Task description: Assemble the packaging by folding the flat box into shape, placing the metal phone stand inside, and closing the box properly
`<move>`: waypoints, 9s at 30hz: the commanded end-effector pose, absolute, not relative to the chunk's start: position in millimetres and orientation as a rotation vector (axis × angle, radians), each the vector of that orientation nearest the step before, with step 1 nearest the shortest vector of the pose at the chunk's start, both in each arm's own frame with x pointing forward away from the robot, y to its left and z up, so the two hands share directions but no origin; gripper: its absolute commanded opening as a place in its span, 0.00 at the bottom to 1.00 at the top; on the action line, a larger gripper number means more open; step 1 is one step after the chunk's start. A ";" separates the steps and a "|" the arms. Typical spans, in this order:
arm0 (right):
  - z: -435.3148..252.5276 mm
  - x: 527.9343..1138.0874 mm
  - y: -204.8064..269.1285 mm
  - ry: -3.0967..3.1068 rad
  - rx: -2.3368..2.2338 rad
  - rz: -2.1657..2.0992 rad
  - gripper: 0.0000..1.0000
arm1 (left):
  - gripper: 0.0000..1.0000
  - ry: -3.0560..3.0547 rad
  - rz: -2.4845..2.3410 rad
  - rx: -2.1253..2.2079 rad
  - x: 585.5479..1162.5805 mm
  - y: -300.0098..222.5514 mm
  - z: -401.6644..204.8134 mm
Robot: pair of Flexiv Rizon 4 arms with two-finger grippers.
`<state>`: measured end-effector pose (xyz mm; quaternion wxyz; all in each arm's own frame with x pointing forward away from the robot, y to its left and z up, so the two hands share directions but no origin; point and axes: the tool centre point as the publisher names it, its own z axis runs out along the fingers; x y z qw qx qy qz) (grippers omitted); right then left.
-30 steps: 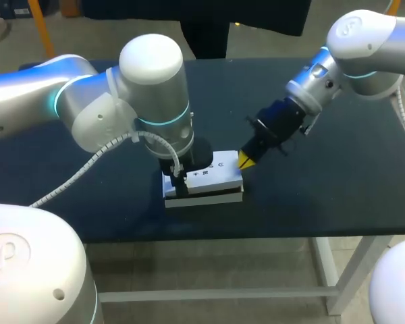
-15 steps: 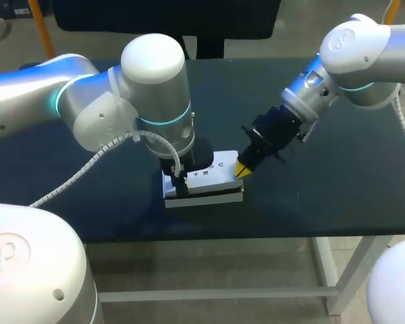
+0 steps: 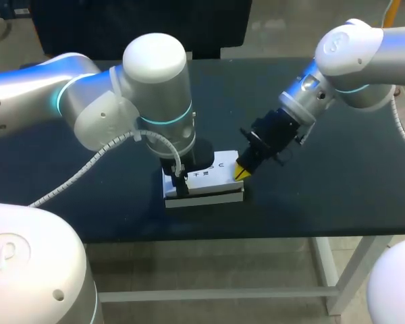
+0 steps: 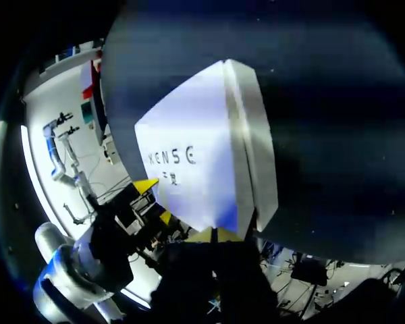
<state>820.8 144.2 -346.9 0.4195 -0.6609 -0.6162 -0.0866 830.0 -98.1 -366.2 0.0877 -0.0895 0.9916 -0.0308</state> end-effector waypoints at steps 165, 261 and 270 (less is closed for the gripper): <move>-359.8 803.1 137.6 -1.519 -1.693 -0.324 0.00 | 0.00 2.910 -0.283 -0.263 814.0 -86.3 -360.6; -319.9 910.3 -4.3 -2.492 -1.011 -1.223 1.00 | 1.00 2.507 -0.190 -1.836 752.8 -203.0 -385.7; -325.9 915.2 -24.0 -2.477 -1.074 -1.290 1.00 | 1.00 2.382 -0.160 -1.952 770.7 -192.0 -389.9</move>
